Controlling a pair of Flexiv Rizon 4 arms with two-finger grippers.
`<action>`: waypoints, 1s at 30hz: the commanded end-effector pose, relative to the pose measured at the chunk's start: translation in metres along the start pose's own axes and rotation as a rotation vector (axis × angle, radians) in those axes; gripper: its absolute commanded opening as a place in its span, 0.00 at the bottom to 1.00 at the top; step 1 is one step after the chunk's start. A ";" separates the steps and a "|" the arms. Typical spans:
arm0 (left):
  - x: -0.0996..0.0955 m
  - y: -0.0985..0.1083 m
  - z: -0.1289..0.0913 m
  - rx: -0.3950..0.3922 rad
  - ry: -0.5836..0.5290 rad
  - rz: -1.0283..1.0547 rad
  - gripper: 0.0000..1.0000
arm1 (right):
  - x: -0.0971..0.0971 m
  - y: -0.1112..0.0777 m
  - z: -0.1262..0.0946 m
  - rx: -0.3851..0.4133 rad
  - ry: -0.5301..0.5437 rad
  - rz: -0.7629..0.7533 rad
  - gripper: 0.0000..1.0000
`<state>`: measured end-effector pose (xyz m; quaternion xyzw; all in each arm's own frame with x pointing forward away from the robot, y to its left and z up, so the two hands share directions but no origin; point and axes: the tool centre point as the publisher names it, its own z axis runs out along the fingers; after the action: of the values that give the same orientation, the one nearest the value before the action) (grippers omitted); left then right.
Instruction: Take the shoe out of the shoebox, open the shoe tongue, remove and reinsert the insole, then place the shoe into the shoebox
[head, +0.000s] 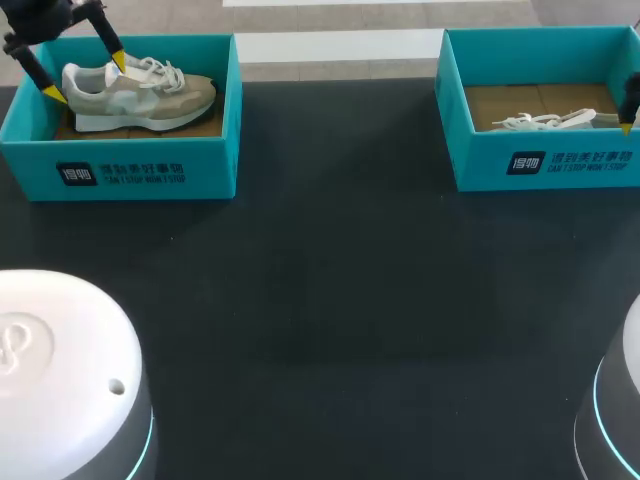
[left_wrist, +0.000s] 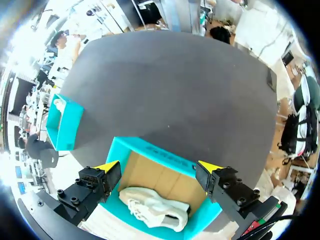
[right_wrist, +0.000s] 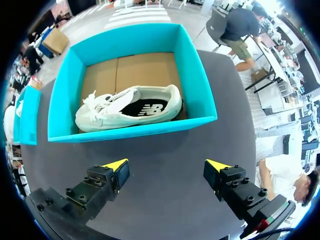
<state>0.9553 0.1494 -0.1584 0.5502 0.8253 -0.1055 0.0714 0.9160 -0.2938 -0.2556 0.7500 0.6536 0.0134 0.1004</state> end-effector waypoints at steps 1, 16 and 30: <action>0.003 0.028 0.003 -0.067 -0.005 0.082 1.00 | 0.000 0.000 0.000 -0.001 0.000 0.001 1.00; 0.008 0.060 0.003 -0.097 0.015 0.194 1.00 | 0.000 0.000 0.000 -0.001 0.000 0.001 1.00; 0.003 0.108 0.012 -0.151 0.022 0.229 1.00 | 0.000 0.000 0.000 -0.001 0.000 0.001 1.00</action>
<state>1.0331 0.1872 -0.1748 0.6280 0.7684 -0.0315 0.1193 0.9159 -0.2938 -0.2557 0.7500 0.6536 0.0136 0.1004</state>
